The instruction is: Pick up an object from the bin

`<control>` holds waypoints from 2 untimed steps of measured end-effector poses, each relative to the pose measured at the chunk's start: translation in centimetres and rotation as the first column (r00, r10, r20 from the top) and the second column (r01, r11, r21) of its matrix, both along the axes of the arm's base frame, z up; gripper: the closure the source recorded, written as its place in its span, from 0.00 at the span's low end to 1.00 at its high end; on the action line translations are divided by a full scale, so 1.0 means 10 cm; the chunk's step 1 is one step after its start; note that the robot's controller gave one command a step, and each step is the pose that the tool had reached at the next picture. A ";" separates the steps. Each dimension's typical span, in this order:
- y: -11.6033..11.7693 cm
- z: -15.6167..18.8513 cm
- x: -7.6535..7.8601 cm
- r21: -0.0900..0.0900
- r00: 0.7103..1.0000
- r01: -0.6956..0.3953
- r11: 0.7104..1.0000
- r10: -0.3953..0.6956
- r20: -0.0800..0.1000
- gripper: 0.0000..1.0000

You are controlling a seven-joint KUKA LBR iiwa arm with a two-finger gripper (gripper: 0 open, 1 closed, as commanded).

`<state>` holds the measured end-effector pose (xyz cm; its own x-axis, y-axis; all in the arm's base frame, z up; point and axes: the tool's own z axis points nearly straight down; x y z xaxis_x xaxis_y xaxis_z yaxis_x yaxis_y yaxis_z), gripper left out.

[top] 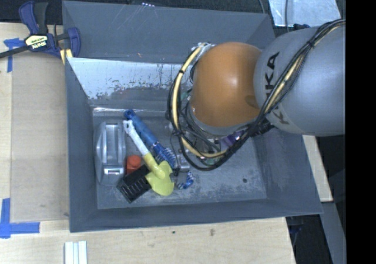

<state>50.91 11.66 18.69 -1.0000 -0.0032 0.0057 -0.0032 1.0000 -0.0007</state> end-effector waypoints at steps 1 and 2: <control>-0.01 0.05 0.02 0.002 1.000 0.003 1.000 -0.003 0.008 0.00; -0.03 -0.35 0.03 0.003 0.963 0.269 0.963 -0.269 0.011 0.00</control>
Offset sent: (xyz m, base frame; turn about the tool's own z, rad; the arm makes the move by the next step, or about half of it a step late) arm 0.0018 -0.0056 -0.1169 0.7709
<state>51.26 11.39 15.21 -0.9640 0.2658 -0.0051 0.2658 0.9640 0.0021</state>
